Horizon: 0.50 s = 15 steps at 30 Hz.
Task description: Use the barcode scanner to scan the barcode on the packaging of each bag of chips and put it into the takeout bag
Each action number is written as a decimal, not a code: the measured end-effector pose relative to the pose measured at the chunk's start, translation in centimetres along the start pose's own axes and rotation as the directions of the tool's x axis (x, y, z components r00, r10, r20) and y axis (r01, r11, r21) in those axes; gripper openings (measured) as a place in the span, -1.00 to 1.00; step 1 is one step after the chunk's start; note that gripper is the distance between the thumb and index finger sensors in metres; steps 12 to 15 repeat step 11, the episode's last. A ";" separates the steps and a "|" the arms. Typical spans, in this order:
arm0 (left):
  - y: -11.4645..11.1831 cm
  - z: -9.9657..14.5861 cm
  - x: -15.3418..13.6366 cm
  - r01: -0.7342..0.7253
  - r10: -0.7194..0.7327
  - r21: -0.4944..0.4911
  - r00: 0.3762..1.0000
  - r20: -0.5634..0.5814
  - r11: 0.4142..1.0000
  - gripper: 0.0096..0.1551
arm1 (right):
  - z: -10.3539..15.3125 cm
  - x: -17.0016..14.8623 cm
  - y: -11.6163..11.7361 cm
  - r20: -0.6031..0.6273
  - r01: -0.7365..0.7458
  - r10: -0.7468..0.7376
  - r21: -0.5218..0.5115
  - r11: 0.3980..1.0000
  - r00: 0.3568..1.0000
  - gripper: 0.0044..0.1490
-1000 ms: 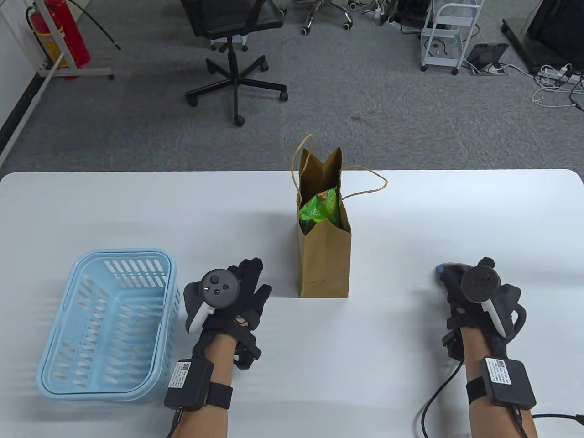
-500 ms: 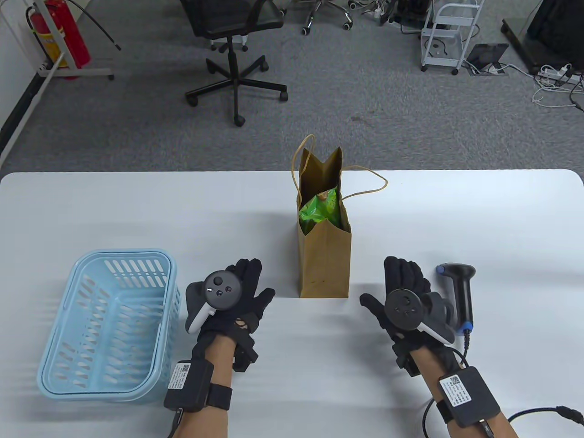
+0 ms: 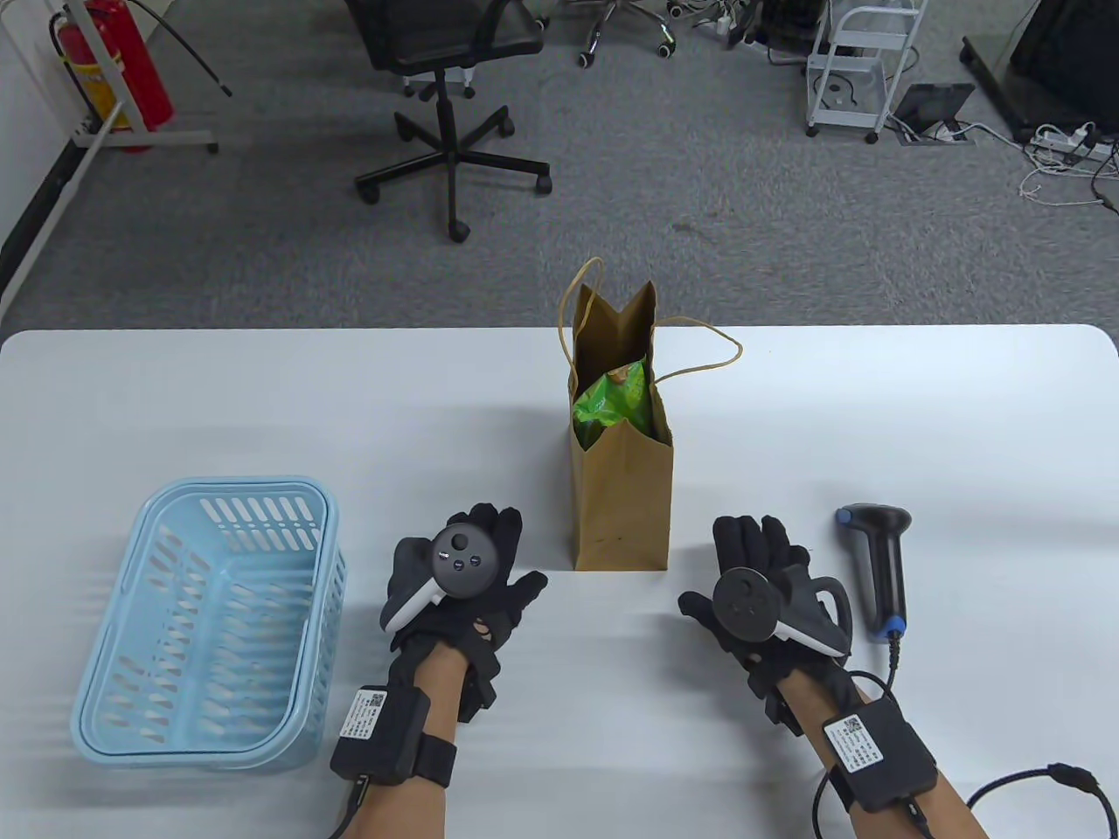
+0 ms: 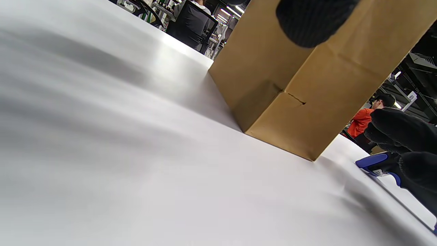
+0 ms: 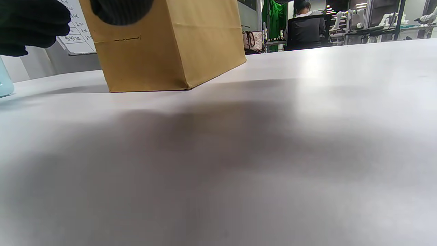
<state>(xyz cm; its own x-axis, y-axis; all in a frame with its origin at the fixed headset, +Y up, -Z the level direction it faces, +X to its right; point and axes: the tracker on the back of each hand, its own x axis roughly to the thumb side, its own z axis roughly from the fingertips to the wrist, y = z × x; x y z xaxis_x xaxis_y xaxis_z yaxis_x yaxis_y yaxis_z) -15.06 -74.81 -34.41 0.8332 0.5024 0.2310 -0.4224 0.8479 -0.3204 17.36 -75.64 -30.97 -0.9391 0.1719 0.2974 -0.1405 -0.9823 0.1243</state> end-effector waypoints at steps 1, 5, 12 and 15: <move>-0.1 0.0 -0.1 0.001 -0.001 -0.006 1.000 -0.004 1.000 0.02 | 0.0 0.0 0.0 0.000 0.003 -0.003 0.000 1.000 1.000 0.29; -0.2 -0.1 -0.5 0.004 -0.005 -0.015 1.000 -0.024 1.000 0.02 | -0.1 -0.1 -0.3 -0.006 0.020 -0.020 -0.010 1.000 1.000 0.28; -0.2 -0.1 -0.8 0.008 -0.008 -0.016 0.999 -0.037 1.000 0.02 | -0.3 -0.7 -0.3 -0.031 0.036 -0.036 -0.004 0.999 0.999 0.27; -0.2 -0.1 -0.8 0.008 -0.008 -0.016 0.999 -0.037 1.000 0.02 | -0.3 -0.7 -0.3 -0.031 0.036 -0.036 -0.004 0.999 0.999 0.27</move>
